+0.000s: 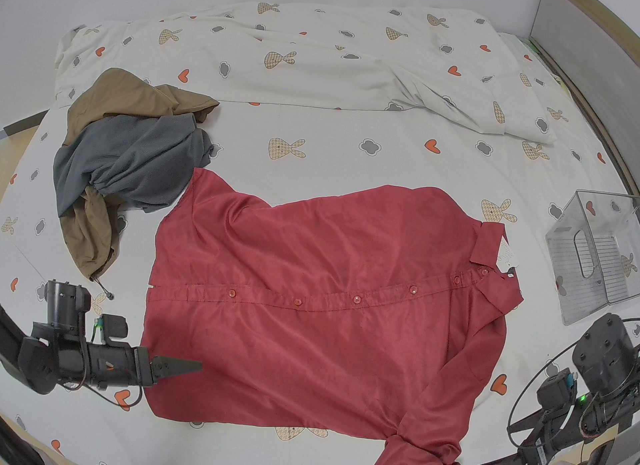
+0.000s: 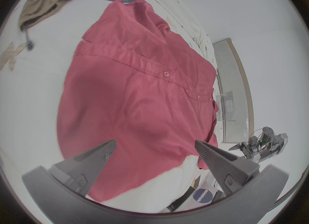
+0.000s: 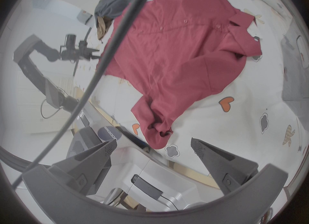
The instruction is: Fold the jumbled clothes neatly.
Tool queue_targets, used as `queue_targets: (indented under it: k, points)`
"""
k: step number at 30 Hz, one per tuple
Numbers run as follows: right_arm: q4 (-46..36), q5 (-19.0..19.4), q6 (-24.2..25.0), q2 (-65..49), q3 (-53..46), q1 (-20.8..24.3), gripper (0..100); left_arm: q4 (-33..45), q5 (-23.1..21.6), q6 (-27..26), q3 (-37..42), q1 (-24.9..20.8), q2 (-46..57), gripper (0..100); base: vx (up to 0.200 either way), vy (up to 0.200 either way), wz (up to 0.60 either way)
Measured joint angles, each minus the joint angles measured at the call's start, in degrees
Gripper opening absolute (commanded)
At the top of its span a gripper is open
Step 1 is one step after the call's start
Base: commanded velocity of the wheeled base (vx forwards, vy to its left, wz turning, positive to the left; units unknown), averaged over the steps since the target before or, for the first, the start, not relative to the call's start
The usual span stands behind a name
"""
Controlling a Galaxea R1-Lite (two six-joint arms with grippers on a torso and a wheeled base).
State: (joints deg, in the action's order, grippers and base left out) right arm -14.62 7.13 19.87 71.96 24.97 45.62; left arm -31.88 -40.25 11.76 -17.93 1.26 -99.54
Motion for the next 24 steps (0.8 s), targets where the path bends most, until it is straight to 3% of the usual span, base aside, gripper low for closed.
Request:
queue_targets:
  k: [6,11,14,20,24]
  points:
    - [0.37,0.15,0.10,-4.18,0.09,-2.66,100,4.71,0.84,-1.65,5.12,2.99,6.99,100,0.000,0.000,0.00]
    - [0.56,0.30,0.18,-5.40,0.13,-4.06,100,5.85,6.42,-6.30,8.87,6.12,7.34,100,0.000,0.000,0.00]
    - [0.68,0.72,0.22,-5.71,0.02,-5.00,100,6.02,7.08,-7.23,10.85,7.17,7.09,100,0.000,0.000,0.00]
    - [0.72,1.43,0.24,-6.01,0.00,-6.03,100,5.44,6.56,-7.31,12.90,7.69,6.66,100,0.000,0.000,0.00]
    - [0.74,1.76,0.24,-6.06,-0.09,-6.14,100,4.27,2.33,-7.23,12.92,7.50,6.38,100,0.000,0.000,0.00]
